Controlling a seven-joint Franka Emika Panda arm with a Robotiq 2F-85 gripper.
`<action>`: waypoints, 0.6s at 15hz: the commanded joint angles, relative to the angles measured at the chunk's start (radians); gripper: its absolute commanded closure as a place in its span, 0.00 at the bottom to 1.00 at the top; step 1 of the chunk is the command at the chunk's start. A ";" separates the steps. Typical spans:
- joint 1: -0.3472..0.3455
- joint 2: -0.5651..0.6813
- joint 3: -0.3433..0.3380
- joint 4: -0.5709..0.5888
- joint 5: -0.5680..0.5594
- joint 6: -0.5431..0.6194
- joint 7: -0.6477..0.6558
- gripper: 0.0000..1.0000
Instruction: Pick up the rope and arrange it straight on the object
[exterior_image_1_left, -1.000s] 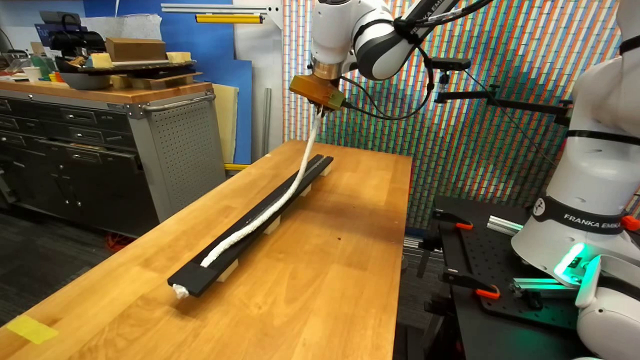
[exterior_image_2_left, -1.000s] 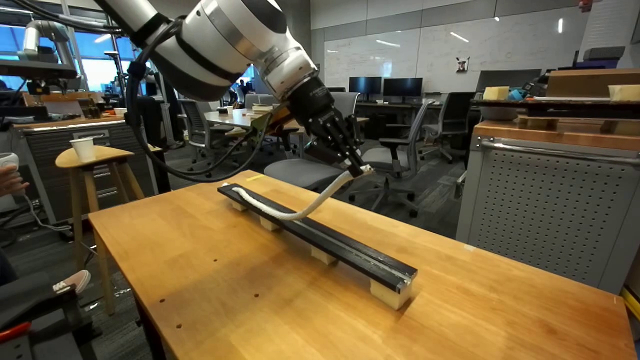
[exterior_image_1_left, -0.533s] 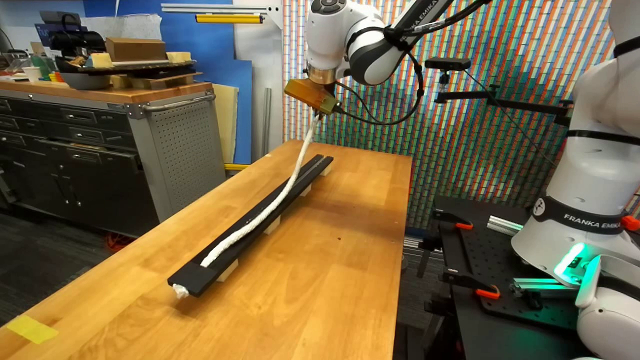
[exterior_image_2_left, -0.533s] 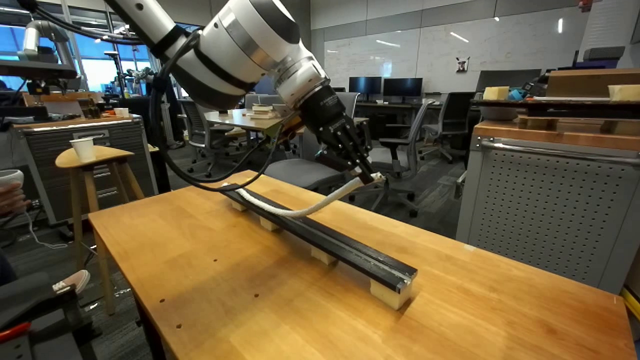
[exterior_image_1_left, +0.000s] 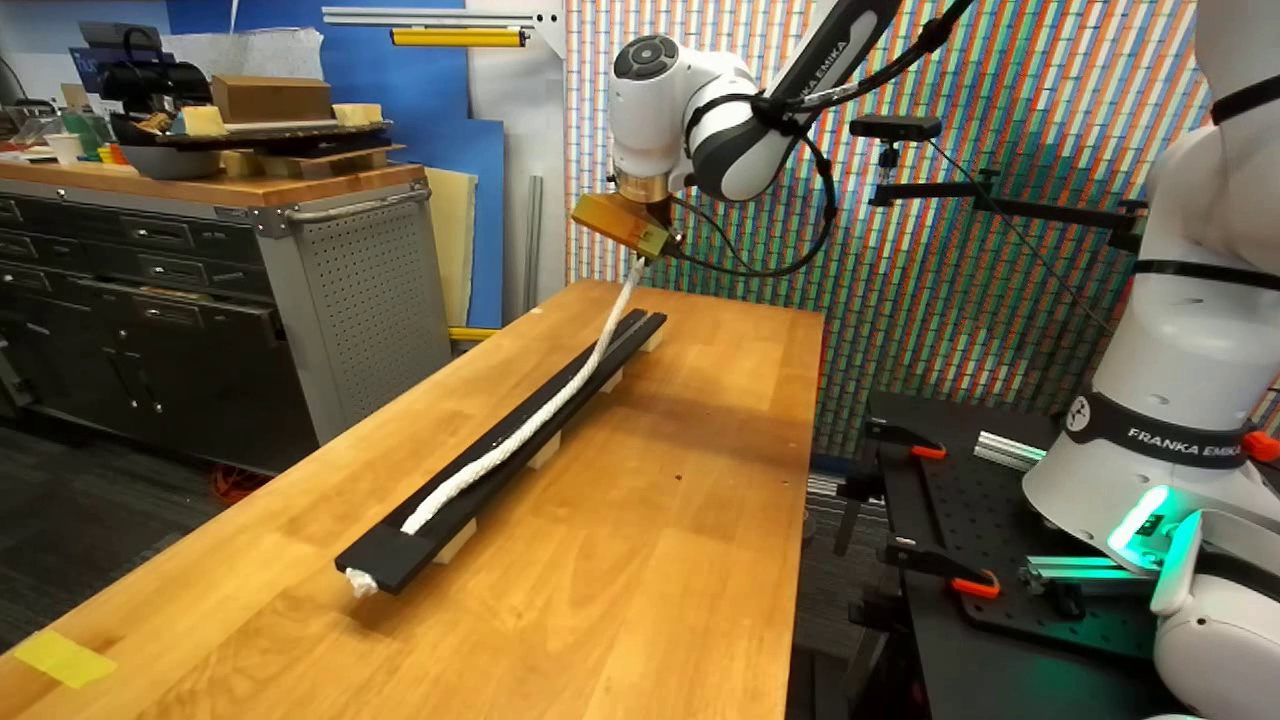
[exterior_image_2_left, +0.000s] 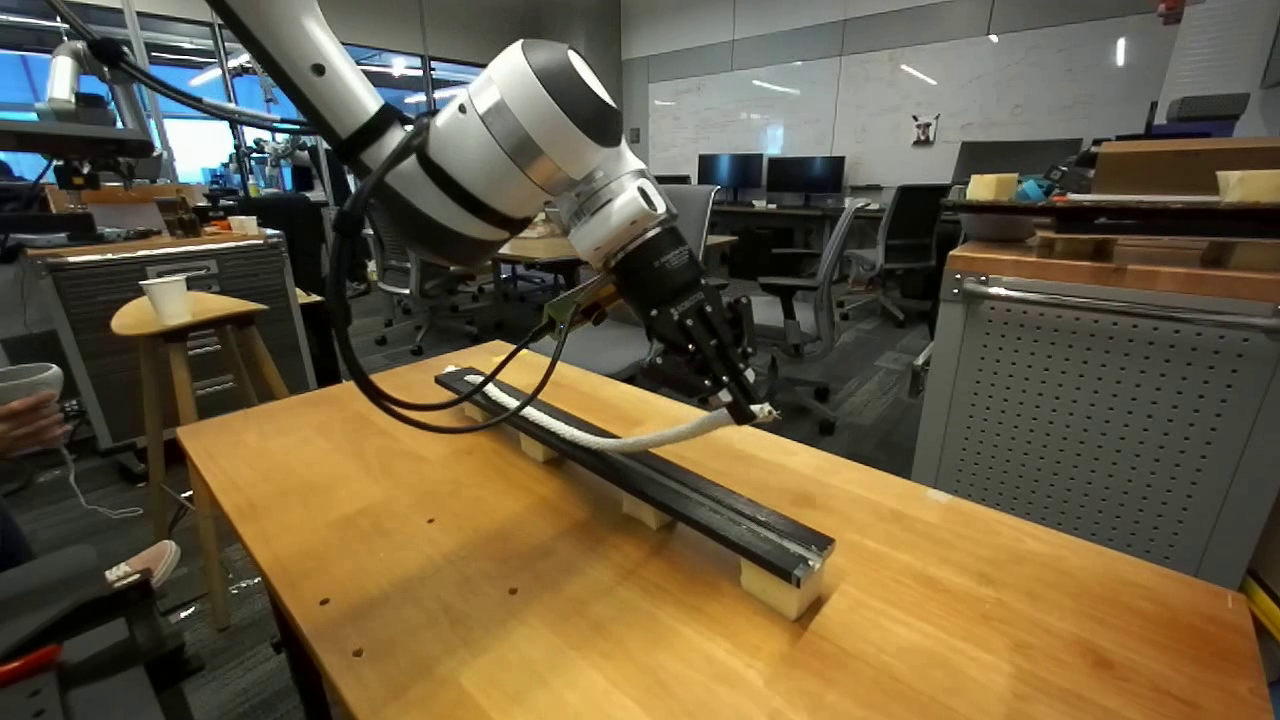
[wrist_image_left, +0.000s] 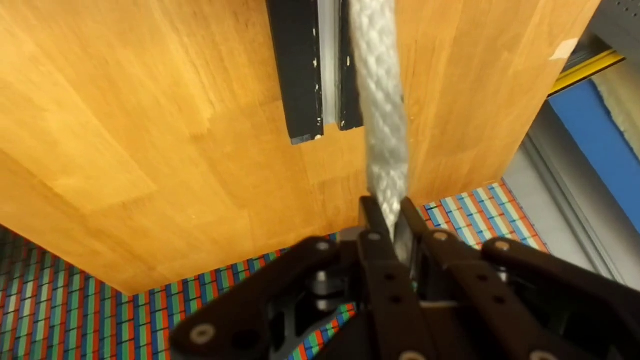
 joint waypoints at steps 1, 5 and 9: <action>-0.014 0.060 -0.005 0.055 -0.011 0.018 0.039 0.97; -0.013 0.114 -0.012 0.090 -0.008 0.015 0.050 0.97; -0.024 0.160 -0.016 0.125 0.011 0.017 0.046 0.97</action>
